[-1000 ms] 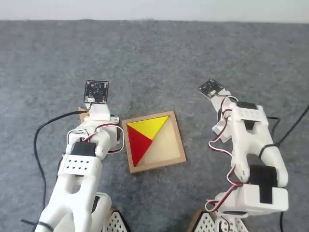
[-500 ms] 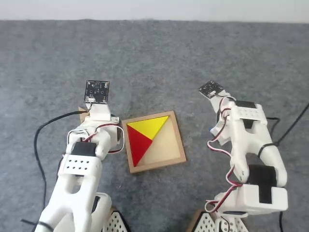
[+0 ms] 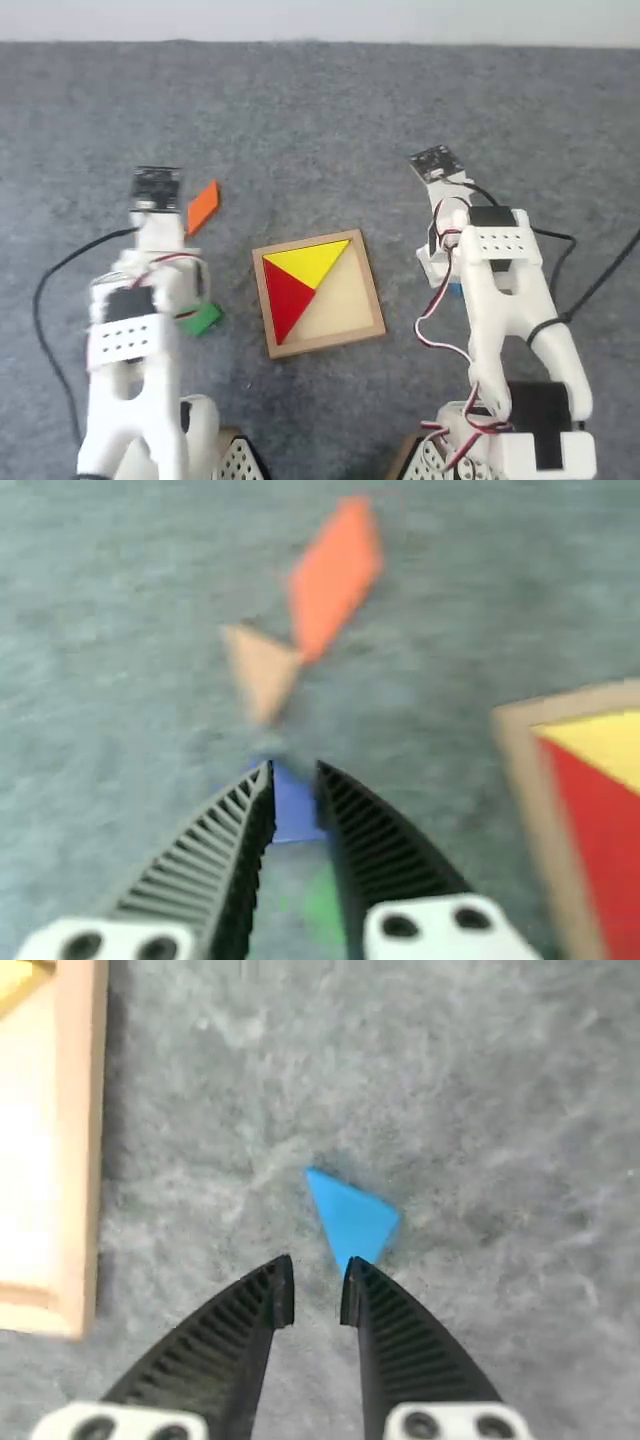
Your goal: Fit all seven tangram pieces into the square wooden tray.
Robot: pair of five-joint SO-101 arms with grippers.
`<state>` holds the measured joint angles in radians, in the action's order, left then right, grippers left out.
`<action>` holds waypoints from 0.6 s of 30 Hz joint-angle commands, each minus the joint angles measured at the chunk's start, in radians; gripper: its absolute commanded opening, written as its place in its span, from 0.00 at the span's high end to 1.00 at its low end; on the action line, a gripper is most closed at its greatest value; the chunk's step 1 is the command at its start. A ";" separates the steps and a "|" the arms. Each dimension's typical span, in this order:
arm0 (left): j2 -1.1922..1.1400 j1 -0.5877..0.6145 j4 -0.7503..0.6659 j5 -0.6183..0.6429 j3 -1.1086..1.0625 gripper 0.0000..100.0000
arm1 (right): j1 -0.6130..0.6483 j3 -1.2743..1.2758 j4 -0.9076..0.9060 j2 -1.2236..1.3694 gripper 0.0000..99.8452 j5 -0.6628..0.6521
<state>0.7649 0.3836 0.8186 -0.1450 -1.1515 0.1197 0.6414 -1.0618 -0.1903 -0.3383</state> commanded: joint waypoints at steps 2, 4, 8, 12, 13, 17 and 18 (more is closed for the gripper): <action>0.026 0.112 -0.032 -0.080 0.070 0.85 | 0.013 0.071 0.091 -0.056 0.91 0.020; 0.018 0.112 -0.008 -0.081 0.104 0.82 | 0.001 0.103 0.116 -0.062 0.91 0.020; -0.118 0.055 0.104 -0.083 0.309 0.78 | -0.016 0.189 0.229 -0.056 0.91 0.023; -0.456 -0.014 0.285 -0.192 0.662 0.75 | -0.016 0.253 0.325 -0.068 0.91 0.064; -0.557 -0.032 0.350 -0.256 0.762 0.75 | -0.018 0.256 0.325 -0.074 0.91 0.072; -0.921 -0.092 0.568 -0.471 1.122 0.75 | -0.044 0.273 0.335 -0.097 0.91 0.081; -0.993 -0.104 0.601 -0.519 1.198 0.75 | -0.044 0.273 0.337 -0.097 0.91 0.083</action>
<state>0.0054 0.3207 1.2942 -0.5224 -0.2524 0.0997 0.9206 -0.7457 -0.2332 -0.2693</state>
